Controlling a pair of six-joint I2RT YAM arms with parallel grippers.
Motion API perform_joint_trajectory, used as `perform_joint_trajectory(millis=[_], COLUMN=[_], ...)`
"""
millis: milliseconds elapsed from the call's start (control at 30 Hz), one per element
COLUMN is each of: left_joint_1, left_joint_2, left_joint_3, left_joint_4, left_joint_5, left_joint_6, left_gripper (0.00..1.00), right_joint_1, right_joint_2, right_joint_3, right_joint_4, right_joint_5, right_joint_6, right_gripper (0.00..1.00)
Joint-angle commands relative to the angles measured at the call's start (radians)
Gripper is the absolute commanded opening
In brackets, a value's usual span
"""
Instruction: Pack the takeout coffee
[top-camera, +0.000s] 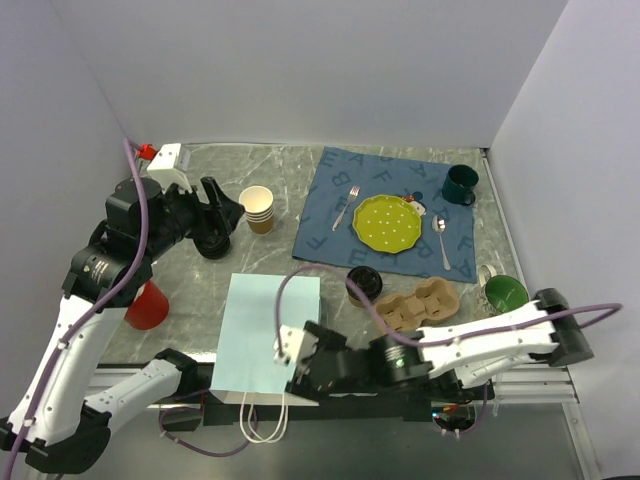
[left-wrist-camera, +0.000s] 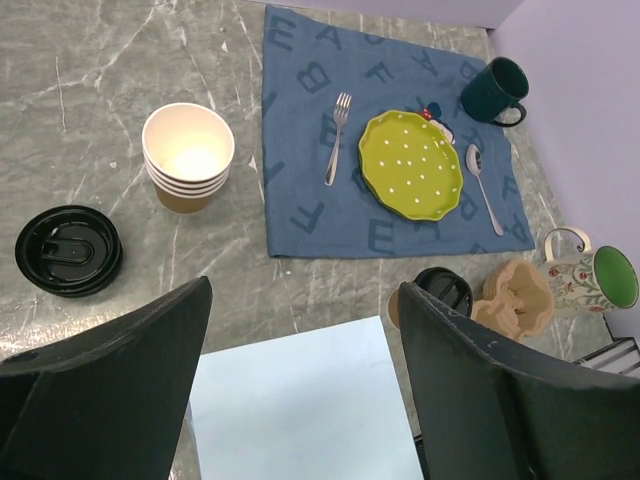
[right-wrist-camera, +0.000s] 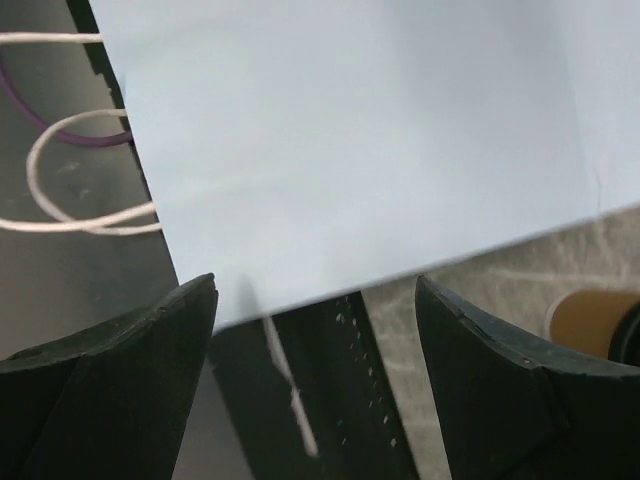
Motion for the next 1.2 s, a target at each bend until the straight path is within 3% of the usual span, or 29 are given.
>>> perform_joint_trajectory(millis=[0,133,300,667,967,1167], left_joint_1=[0.002,0.002,0.002,0.002,0.002,0.002], left_joint_2=[-0.037,-0.07,-0.087,-0.11,-0.098,-0.098], left_joint_3=[-0.003,-0.027,-0.043,-0.072,-0.04,-0.011], left_joint_4=[0.036,0.027,0.019,0.027,0.011,-0.004], left_joint_5=[-0.023,-0.023,-0.023,-0.023,-0.023,-0.018], left_joint_6=[-0.023,-0.011,0.011,0.007,-0.005,-0.025], left_gripper=[0.82,0.83,0.84,0.87,0.87,0.87], right_joint_1=[0.1,0.129,0.195,0.215,0.234,0.24], right_joint_2=[0.104,0.103,0.14,0.207,0.29,0.348], right_joint_3=[0.031,0.008,0.037,0.029,0.041,0.047], right_joint_4=[0.149,0.21,0.149,0.199,0.201,0.219], right_joint_5=[0.229,0.245,0.3,0.266,0.335,0.435], right_joint_6=[-0.107,-0.145,-0.162,-0.188,-0.262,-0.24], right_gripper=[0.88,0.86,0.88,0.89,0.89,0.8])
